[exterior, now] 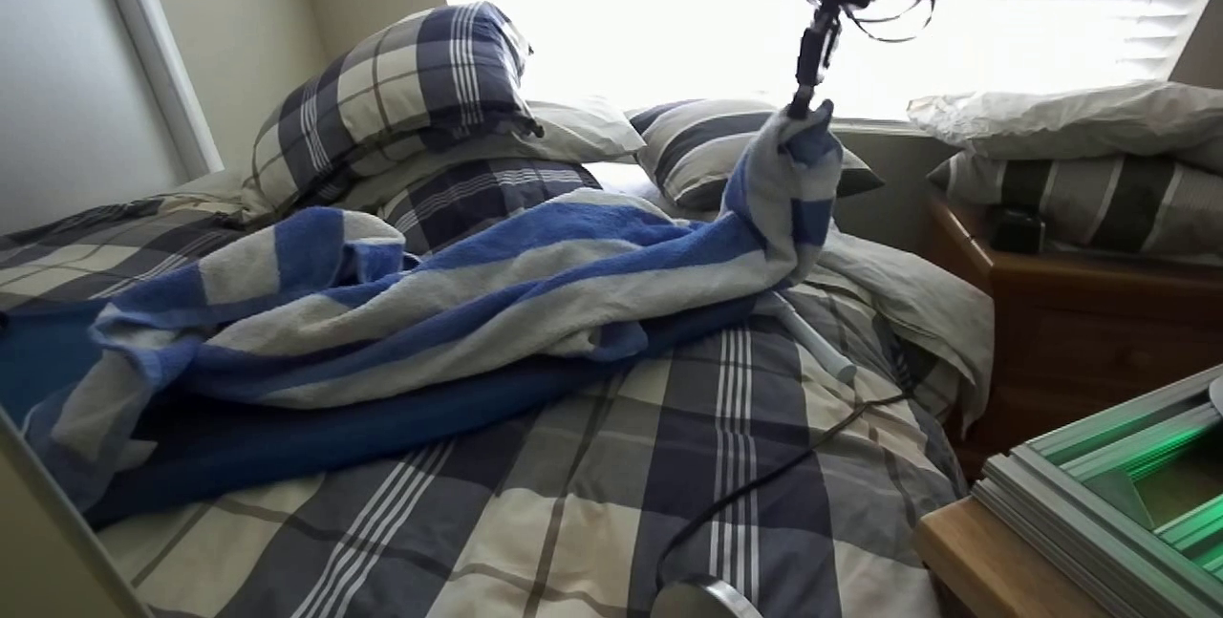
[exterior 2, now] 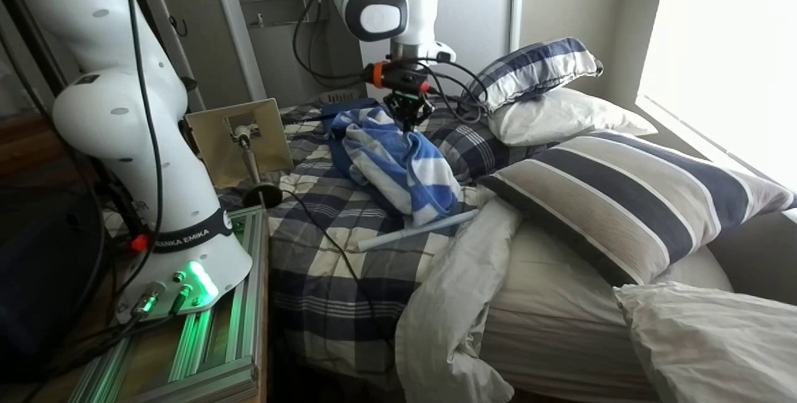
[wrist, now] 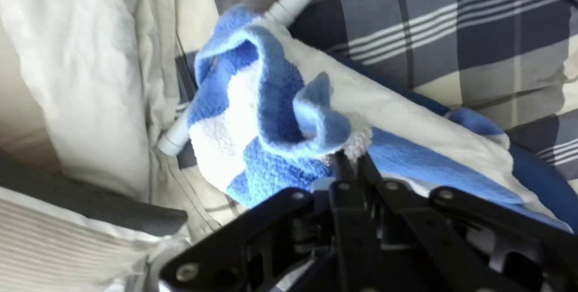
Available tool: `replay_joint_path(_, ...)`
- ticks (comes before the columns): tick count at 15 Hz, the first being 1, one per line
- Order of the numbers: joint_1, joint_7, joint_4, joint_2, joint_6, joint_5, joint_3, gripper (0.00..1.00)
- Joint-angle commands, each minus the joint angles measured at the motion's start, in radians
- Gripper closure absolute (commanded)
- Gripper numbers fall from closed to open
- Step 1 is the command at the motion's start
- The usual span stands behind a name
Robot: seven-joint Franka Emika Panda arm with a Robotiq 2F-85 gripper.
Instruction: Fold the towel in half
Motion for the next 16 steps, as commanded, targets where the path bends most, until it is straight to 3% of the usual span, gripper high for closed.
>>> replay_joint_path(1, 0.135, 0.177, 0.023, -0.078, -0.016, 0.019, 0.047, 0.99)
replay_joint_path(3, 0.218, 0.240, 0.079, -0.079, -0.060, 0.038, 0.083, 0.99)
replay_joint_path(4, 0.194, 0.203, 0.040, -0.065, -0.013, 0.001, 0.044, 0.94)
replay_joint_path(7, 0.248, 0.256, 0.071, -0.074, -0.033, 0.013, 0.077, 0.94)
replay_joint_path(12, 0.240, 0.255, 0.071, -0.073, -0.038, 0.013, 0.066, 0.94)
replay_joint_path(13, 0.240, 0.255, 0.071, -0.073, -0.038, 0.013, 0.066, 0.99)
replay_joint_path(16, 0.262, 0.296, 0.213, 0.002, -0.095, -0.064, 0.097, 0.99)
